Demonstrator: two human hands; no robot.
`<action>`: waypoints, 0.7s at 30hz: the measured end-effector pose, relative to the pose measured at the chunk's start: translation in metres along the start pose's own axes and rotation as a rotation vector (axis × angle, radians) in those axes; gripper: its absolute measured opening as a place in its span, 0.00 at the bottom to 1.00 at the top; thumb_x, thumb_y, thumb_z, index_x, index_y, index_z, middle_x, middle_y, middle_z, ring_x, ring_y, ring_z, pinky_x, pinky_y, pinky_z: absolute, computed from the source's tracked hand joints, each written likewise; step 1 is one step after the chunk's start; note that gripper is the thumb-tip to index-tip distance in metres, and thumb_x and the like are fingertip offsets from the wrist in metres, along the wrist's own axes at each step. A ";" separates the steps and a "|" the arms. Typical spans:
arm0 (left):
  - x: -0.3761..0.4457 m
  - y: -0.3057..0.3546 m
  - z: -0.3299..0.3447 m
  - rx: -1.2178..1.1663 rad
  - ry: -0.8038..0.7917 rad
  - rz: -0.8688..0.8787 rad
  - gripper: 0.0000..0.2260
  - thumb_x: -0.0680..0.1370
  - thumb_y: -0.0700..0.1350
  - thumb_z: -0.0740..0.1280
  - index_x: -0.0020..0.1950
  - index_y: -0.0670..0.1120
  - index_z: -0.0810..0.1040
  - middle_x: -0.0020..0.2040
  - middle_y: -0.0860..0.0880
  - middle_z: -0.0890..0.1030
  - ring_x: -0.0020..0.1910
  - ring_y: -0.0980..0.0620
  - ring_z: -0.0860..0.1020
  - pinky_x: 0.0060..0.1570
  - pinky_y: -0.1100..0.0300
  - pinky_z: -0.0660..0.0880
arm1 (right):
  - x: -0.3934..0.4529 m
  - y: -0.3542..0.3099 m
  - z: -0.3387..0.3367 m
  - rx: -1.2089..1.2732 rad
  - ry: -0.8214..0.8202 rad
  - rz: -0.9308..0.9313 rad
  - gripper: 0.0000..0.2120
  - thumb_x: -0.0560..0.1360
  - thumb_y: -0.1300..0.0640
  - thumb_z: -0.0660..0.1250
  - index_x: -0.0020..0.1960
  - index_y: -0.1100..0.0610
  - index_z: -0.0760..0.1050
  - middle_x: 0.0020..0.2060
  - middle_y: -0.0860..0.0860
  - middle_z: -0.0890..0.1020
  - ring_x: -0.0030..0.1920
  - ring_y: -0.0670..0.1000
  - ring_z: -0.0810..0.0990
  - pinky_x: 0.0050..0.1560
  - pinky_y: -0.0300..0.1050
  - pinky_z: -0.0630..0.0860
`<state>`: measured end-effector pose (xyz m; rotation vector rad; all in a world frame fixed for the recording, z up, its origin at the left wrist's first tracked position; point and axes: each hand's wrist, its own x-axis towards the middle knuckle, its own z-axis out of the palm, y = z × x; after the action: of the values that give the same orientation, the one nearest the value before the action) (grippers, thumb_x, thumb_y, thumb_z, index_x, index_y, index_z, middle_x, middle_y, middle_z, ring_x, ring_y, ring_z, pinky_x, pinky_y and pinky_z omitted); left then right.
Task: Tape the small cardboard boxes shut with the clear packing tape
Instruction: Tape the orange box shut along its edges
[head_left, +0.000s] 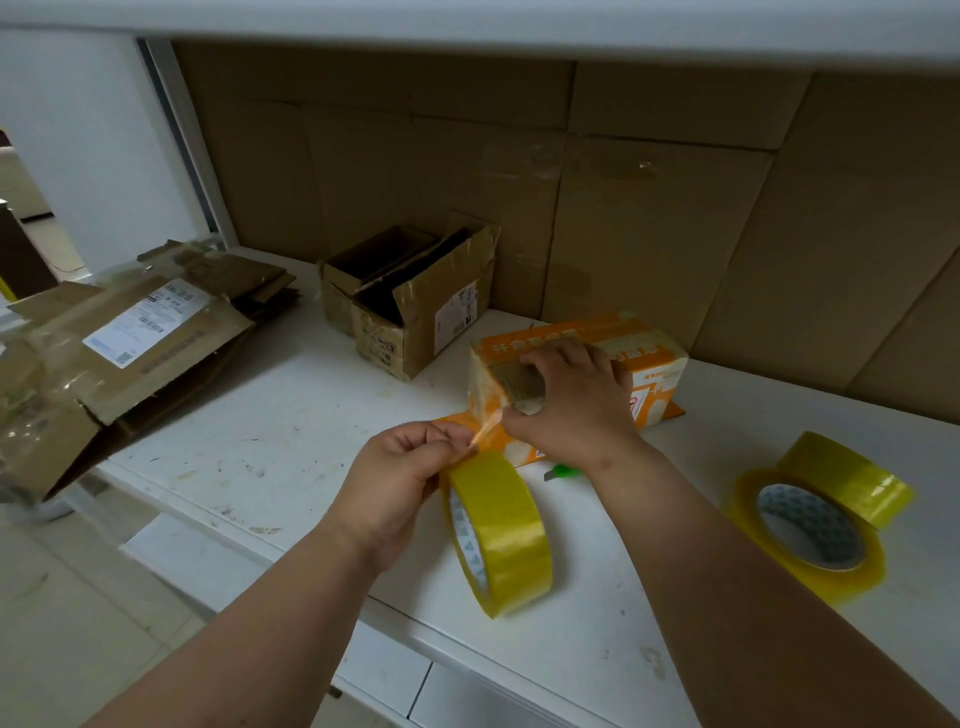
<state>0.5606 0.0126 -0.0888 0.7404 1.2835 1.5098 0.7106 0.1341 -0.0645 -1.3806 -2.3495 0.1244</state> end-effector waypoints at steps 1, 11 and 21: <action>0.001 0.006 -0.004 -0.011 0.004 0.018 0.04 0.74 0.32 0.67 0.47 0.34 0.81 0.44 0.43 0.84 0.45 0.46 0.81 0.48 0.58 0.78 | -0.001 0.000 0.000 0.015 -0.001 0.002 0.29 0.68 0.40 0.70 0.67 0.45 0.70 0.69 0.47 0.68 0.71 0.54 0.63 0.69 0.53 0.57; 0.052 0.045 -0.037 0.231 -0.192 -0.036 0.04 0.75 0.31 0.66 0.43 0.34 0.80 0.65 0.53 0.77 0.61 0.55 0.78 0.55 0.60 0.74 | -0.019 0.003 -0.006 0.134 -0.054 0.073 0.27 0.70 0.43 0.70 0.67 0.42 0.66 0.73 0.40 0.63 0.75 0.44 0.58 0.76 0.58 0.41; 0.084 0.035 -0.022 0.201 -0.364 0.001 0.10 0.76 0.31 0.66 0.39 0.42 0.83 0.70 0.56 0.74 0.67 0.53 0.75 0.69 0.49 0.69 | -0.024 -0.021 0.007 0.288 0.025 0.189 0.28 0.78 0.53 0.67 0.76 0.54 0.64 0.78 0.45 0.61 0.79 0.44 0.49 0.74 0.38 0.50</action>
<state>0.5031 0.0843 -0.0725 1.0905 1.1639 1.1879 0.7008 0.1042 -0.0723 -1.4442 -2.0775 0.4769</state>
